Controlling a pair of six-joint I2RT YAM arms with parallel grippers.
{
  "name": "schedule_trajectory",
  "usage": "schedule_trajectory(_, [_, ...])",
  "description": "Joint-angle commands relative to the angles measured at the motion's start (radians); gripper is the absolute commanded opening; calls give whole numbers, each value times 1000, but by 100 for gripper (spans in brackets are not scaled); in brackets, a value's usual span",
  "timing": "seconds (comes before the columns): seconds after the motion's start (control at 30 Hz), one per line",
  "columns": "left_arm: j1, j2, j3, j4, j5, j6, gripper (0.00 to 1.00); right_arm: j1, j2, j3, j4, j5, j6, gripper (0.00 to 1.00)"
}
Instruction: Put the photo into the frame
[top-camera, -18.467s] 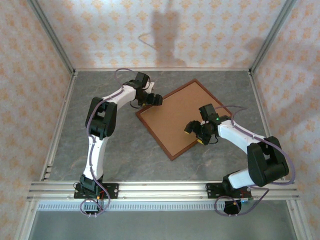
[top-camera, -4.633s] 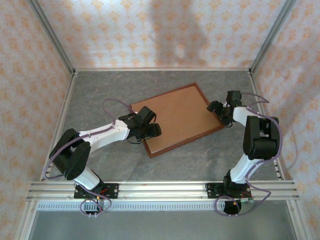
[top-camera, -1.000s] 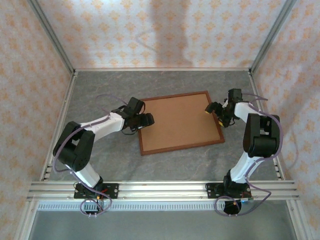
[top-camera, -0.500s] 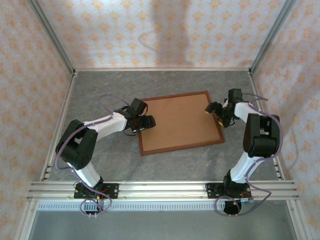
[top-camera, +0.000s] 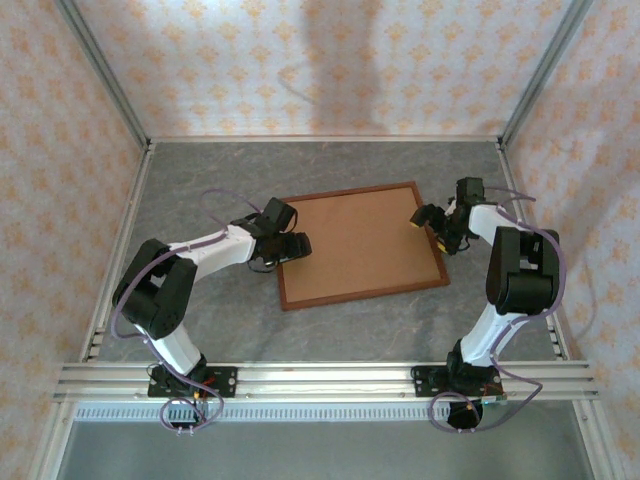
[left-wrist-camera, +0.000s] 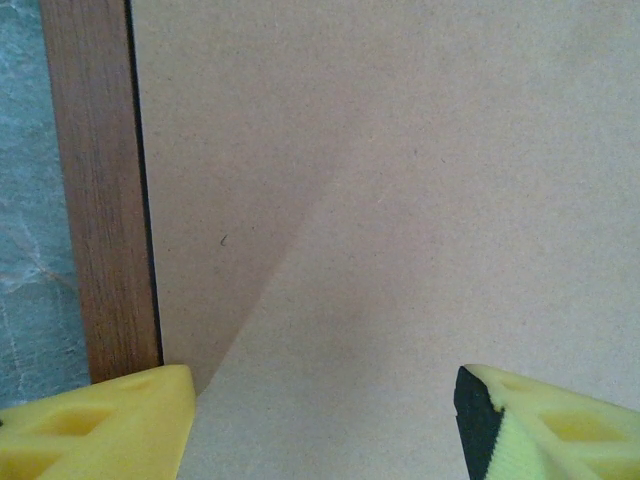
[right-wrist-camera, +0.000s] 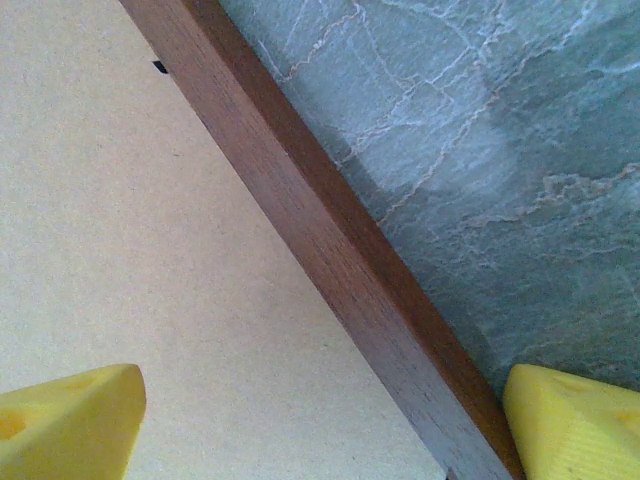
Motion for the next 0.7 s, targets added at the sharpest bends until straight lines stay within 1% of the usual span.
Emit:
schedule_trajectory(0.0, [-5,-21,0,-44,-44,8,72,9,29,0,-55,-26,11,92])
schedule_trajectory(0.43, [-15,-72,-41,-52,-40,-10,72,10,30,1,-60,-23,6,92])
schedule_trajectory(0.57, [-17,-53,-36,-40,-10,-14,72,9,35,3,-60,-22,7,92])
schedule_trajectory(0.67, [-22,-40,-37,-33,-10,-14,71,9,33,3,-61,-22,7,92])
